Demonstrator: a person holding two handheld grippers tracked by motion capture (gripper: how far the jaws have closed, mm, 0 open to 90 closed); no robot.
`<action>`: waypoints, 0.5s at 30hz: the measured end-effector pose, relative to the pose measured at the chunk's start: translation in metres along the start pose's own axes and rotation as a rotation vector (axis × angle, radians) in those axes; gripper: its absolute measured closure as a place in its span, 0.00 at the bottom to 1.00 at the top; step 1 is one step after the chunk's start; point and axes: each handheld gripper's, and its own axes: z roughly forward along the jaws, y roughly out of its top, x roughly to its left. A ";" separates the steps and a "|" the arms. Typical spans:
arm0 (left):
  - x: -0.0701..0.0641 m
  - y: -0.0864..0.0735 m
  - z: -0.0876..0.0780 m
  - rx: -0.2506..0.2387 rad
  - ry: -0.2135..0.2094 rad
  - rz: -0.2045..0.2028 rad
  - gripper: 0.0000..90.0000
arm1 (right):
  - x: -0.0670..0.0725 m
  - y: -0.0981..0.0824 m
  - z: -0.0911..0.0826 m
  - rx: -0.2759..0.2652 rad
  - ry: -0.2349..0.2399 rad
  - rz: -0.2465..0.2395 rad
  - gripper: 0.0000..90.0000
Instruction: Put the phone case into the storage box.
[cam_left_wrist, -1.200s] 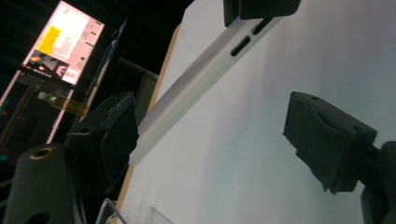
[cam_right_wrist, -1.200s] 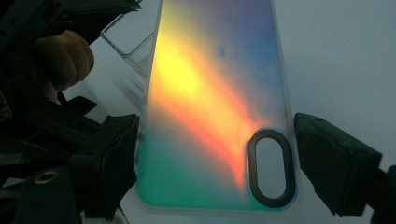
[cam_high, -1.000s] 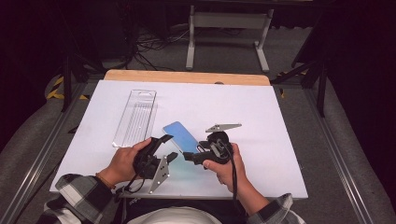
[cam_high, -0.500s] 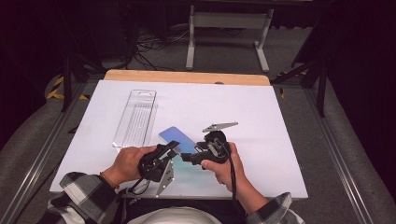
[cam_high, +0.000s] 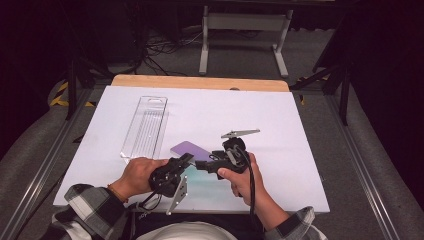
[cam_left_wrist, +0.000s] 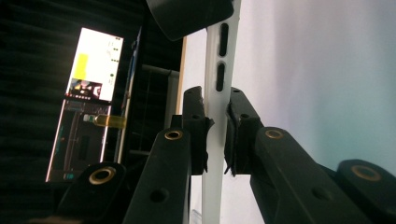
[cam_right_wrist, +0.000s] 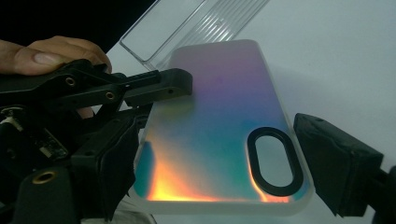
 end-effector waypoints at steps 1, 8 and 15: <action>0.000 0.000 0.000 -0.004 -0.002 -0.003 0.90 | 0.000 0.000 -0.001 -0.002 0.003 0.001 0.18; 0.004 0.000 -0.002 -0.007 -0.013 -0.032 0.90 | 0.002 0.002 -0.011 -0.022 0.003 -0.025 0.19; 0.010 -0.007 -0.001 0.001 -0.048 -0.105 0.91 | 0.002 0.002 -0.029 -0.082 -0.003 -0.056 0.22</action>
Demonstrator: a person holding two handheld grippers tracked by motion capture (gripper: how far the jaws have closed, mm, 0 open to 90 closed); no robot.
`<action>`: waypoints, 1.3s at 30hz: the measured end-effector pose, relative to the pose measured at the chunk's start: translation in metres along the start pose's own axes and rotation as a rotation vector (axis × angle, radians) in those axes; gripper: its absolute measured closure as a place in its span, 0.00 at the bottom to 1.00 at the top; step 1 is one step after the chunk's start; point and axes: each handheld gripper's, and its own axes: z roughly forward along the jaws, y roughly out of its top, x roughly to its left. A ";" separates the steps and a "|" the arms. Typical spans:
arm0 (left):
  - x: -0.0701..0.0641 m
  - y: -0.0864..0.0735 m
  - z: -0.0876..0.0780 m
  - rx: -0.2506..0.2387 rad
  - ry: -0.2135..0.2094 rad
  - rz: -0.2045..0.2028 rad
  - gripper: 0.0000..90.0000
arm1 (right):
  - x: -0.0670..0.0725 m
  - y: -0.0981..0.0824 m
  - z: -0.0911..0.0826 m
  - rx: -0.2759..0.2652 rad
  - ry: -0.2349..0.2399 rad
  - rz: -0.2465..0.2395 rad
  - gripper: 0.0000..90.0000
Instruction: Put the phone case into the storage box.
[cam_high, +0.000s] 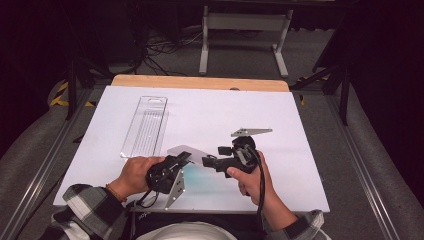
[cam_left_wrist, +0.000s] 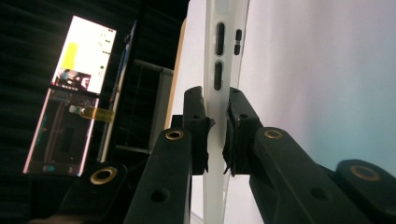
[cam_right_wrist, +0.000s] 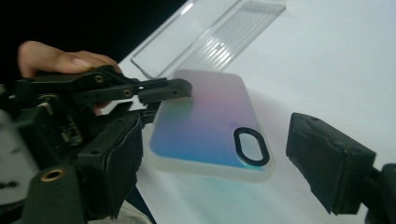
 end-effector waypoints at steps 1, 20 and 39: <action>0.001 0.000 0.000 -0.005 -0.006 -0.012 0.91 | 0.000 0.000 -0.003 -0.007 -0.004 -0.007 0.22; 0.031 -0.018 -0.003 -0.071 -0.110 -0.362 0.91 | 0.016 -0.018 -0.029 -0.217 -0.203 -0.453 0.21; 0.045 -0.033 -0.006 -0.125 -0.174 -0.519 0.91 | 0.008 -0.039 -0.005 -0.187 -0.314 -0.595 0.23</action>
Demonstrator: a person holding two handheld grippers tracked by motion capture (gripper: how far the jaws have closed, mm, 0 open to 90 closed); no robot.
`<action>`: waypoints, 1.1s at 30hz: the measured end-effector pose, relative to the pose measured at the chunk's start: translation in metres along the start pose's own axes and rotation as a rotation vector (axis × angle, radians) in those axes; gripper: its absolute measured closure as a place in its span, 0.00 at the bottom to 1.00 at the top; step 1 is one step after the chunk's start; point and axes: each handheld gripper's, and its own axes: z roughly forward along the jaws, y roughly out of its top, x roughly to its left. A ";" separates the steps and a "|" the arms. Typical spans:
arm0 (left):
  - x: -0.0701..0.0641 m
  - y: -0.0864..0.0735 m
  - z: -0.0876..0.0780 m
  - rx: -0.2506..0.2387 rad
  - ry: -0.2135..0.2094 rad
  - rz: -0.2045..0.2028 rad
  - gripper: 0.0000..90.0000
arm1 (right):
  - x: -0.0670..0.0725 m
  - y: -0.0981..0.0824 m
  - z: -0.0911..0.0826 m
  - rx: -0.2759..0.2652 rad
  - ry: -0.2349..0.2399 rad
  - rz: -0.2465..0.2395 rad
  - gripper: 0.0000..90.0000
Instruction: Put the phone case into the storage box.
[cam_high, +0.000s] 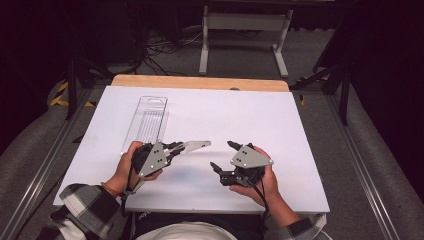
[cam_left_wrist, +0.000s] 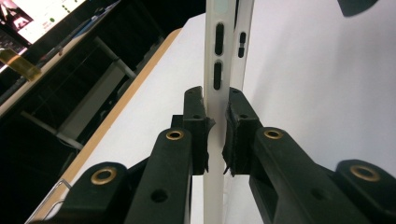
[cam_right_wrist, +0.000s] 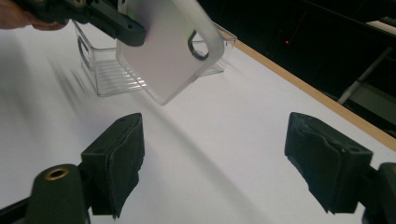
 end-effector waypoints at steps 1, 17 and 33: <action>0.001 0.000 -0.001 -0.003 0.000 -0.012 0.91 | 0.000 -0.001 0.000 0.000 -0.005 -0.004 0.23; 0.020 -0.007 -0.012 -0.054 -0.003 -0.125 0.91 | 0.000 -0.023 -0.004 -0.054 -0.078 -0.072 0.21; 0.051 -0.017 -0.031 -0.126 0.031 -0.259 0.91 | -0.003 -0.030 -0.003 -0.047 -0.087 -0.059 0.22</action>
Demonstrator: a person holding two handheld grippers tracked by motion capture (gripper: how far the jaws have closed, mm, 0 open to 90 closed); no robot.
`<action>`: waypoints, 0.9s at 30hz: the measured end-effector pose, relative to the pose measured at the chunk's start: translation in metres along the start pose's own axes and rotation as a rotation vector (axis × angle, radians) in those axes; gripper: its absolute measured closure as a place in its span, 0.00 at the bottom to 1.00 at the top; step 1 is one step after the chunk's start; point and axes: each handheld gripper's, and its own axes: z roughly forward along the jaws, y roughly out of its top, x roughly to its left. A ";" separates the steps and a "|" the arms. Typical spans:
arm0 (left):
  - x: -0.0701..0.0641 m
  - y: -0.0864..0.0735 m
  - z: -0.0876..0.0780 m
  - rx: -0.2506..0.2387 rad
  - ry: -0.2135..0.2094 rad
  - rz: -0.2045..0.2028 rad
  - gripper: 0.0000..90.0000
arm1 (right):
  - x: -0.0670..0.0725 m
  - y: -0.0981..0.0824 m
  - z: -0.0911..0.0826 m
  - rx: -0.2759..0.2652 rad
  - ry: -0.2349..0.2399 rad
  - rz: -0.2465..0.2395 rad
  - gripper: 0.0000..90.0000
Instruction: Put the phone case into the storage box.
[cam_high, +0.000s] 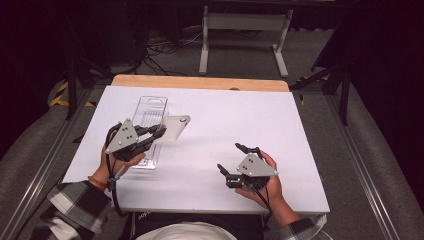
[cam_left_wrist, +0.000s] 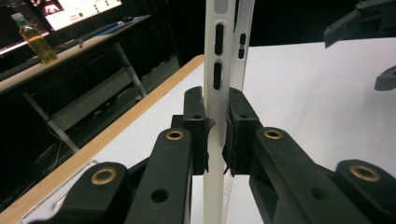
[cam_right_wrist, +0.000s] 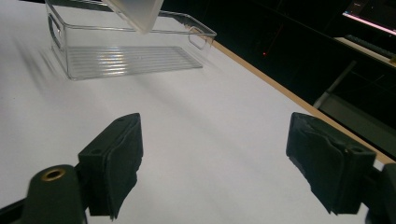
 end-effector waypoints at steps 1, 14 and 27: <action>0.003 0.000 -0.002 -0.007 0.004 -0.007 0.91 | 0.000 0.000 0.000 0.000 0.000 0.000 0.22; 0.029 -0.009 -0.014 -0.034 0.053 -0.083 0.91 | -0.002 -0.002 0.002 0.004 0.008 0.010 0.22; 0.062 -0.023 -0.018 -0.042 0.103 -0.160 0.91 | -0.005 -0.001 -0.001 -0.026 -0.007 0.027 0.22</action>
